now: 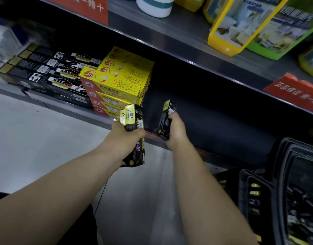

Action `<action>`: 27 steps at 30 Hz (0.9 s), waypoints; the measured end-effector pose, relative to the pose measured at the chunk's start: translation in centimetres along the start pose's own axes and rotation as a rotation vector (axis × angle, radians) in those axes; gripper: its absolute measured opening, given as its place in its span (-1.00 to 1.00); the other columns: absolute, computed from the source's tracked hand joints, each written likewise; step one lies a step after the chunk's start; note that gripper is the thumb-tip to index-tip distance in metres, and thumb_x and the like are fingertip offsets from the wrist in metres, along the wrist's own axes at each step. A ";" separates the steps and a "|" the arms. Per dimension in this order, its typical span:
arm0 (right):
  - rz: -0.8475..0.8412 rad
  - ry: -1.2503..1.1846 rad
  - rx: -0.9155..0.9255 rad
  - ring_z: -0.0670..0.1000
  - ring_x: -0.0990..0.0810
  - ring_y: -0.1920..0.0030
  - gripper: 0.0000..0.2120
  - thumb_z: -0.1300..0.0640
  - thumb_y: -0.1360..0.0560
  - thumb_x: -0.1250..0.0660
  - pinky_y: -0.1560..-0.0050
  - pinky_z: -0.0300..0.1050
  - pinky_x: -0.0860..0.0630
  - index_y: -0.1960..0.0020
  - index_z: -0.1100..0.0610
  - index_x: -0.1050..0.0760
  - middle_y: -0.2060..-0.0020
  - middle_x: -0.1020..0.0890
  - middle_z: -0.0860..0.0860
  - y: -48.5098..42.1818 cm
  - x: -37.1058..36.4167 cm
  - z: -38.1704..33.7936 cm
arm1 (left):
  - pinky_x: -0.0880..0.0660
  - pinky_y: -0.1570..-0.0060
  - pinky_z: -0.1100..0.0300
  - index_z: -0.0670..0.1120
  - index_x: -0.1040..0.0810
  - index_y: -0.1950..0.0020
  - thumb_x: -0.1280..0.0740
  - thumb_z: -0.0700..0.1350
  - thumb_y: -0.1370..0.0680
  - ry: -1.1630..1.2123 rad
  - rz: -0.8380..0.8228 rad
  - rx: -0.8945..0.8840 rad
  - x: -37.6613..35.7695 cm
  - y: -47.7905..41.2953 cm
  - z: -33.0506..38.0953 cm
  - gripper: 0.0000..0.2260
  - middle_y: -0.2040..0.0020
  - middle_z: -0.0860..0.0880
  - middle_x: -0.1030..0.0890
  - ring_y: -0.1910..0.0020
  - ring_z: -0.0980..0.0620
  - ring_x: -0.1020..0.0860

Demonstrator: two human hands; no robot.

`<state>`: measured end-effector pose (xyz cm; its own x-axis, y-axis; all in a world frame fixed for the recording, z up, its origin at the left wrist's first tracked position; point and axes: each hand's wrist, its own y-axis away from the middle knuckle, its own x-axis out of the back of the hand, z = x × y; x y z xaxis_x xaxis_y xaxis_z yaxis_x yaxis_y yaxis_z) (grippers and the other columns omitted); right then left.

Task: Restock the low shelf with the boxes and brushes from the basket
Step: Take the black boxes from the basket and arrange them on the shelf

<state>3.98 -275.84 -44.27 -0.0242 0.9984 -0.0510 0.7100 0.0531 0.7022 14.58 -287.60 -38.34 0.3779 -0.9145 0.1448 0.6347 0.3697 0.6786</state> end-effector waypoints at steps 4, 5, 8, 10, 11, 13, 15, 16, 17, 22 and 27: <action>-0.325 -0.370 0.047 -0.07 -0.45 0.43 -0.72 -0.11 -0.54 -0.18 0.30 -0.17 -0.43 -0.02 0.06 -0.52 0.36 -0.52 0.01 4.3 -0.4 0.4 | -0.46 0.30 0.18 -0.11 -0.32 -0.23 -0.40 -0.05 -0.44 0.044 -0.006 -0.025 -0.7 0.2 0.4 -0.56 0.04 -0.12 -0.57 0.14 -0.03 -0.56; -0.359 -0.376 0.074 -0.09 -0.44 0.42 -0.71 -0.11 -0.55 -0.17 0.31 -0.19 -0.43 -0.06 0.05 -0.53 0.35 -0.52 -0.01 4.8 -0.3 0.5 | -0.45 0.31 0.19 -0.12 -0.33 -0.24 -0.40 -0.05 -0.44 0.046 -0.005 -0.034 -0.7 0.2 0.4 -0.55 0.03 -0.12 -0.58 0.14 -0.03 -0.56; -0.390 -0.281 0.143 -0.07 -0.54 0.27 -0.68 -0.05 -0.58 -0.12 0.18 -0.14 -0.52 -0.09 0.06 -0.59 0.25 -0.60 -0.03 5.6 0.0 -0.1 | -0.46 0.30 0.18 -0.11 -0.32 -0.24 -0.40 -0.04 -0.44 0.047 -0.003 -0.044 -0.6 0.3 0.4 -0.55 0.03 -0.12 -0.58 0.13 -0.03 -0.56; -0.375 -0.189 0.135 -0.05 -0.60 0.26 -0.65 -0.04 -0.57 -0.12 0.12 -0.06 -0.57 -0.10 0.12 -0.60 0.27 -0.64 -0.02 5.6 0.2 -0.4 | -0.48 0.27 0.17 -0.10 -0.32 -0.24 -0.41 -0.03 -0.44 0.044 -0.001 -0.048 -0.3 0.4 0.4 -0.55 0.03 -0.11 -0.57 0.13 -0.02 -0.56; -0.355 -0.132 0.125 -0.03 -0.62 0.26 -0.63 -0.06 -0.55 -0.16 0.08 -0.01 -0.60 -0.12 0.16 -0.59 0.27 -0.65 0.01 5.5 0.1 -0.6 | -0.49 0.26 0.17 -0.10 -0.32 -0.24 -0.41 -0.03 -0.44 0.047 -0.002 -0.051 -0.3 0.4 0.4 -0.54 0.02 -0.11 -0.57 0.12 -0.02 -0.56; -0.290 0.043 0.139 0.01 -0.65 0.23 -0.61 -0.06 -0.49 -0.28 0.02 0.09 -0.61 -0.19 0.18 -0.49 0.21 -0.67 0.04 5.0 0.0 -1.0 | -0.48 0.26 0.18 -0.11 -0.31 -0.25 -0.41 -0.04 -0.44 0.064 0.000 -0.054 -0.3 0.6 0.5 -0.54 0.03 -0.10 -0.57 0.13 0.00 -0.55; -0.205 0.377 0.209 0.03 -0.65 0.19 -0.58 0.04 -0.46 -0.36 0.04 0.10 -0.62 -0.23 0.18 -0.34 0.17 -0.65 0.04 3.7 -0.5 -1.7 | -0.45 0.30 0.20 -0.12 -0.29 -0.23 -0.40 -0.05 -0.45 0.089 0.006 -0.046 -0.4 0.8 0.6 -0.55 0.08 -0.08 -0.54 0.16 0.03 -0.52; -0.151 0.615 0.273 0.01 -0.62 0.19 -0.61 0.10 -0.47 -0.35 0.12 0.02 -0.61 -0.21 0.18 -0.30 0.18 -0.61 0.03 2.7 -0.7 -2.0 | -0.42 0.33 0.20 -0.11 -0.28 -0.21 -0.39 -0.05 -0.46 0.105 0.002 -0.034 -0.4 0.9 0.5 -0.57 0.10 -0.07 -0.52 0.18 0.05 -0.51; -0.100 0.858 0.356 -0.01 -0.57 0.21 -0.65 0.13 -0.48 -0.34 0.20 -0.09 -0.55 -0.19 0.16 -0.30 0.18 -0.57 0.00 1.6 -0.9 -2.3 | -0.38 0.37 0.21 -0.10 -0.27 -0.20 -0.38 -0.05 -0.47 0.122 -0.006 -0.017 -0.4 1.0 0.5 -0.59 0.10 -0.06 -0.51 0.19 0.05 -0.50; -0.125 1.459 0.545 0.13 -0.54 -0.09 -0.64 0.16 -0.48 -0.37 0.04 -0.10 -0.45 -0.26 0.05 -0.45 -0.11 -0.59 0.10 -3.2 -1.5 -2.0 | -0.51 0.18 0.08 -0.15 -0.31 -0.23 -0.37 -0.05 -0.47 0.140 0.005 0.045 0.4 0.8 0.0 -0.58 0.00 -0.15 -0.54 0.08 -0.08 -0.56; -0.119 1.521 0.496 0.15 -0.52 -0.17 -0.60 0.13 -0.46 -0.38 -0.08 -0.03 -0.50 -0.28 -0.01 -0.47 -0.17 -0.57 0.08 -5.2 -2.0 0.9 | -0.54 0.04 -0.03 -0.15 -0.27 -0.25 -0.37 -0.06 -0.46 0.191 0.082 0.089 0.8 0.2 -0.1 -0.55 -0.05 -0.19 -0.53 -0.01 -0.17 -0.55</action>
<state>0.93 -278.12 -48.44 -0.5228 0.0960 0.8470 0.7931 0.4191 0.4420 15.09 -288.25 -38.09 0.5524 -0.8307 0.0687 0.5377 0.4181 0.7322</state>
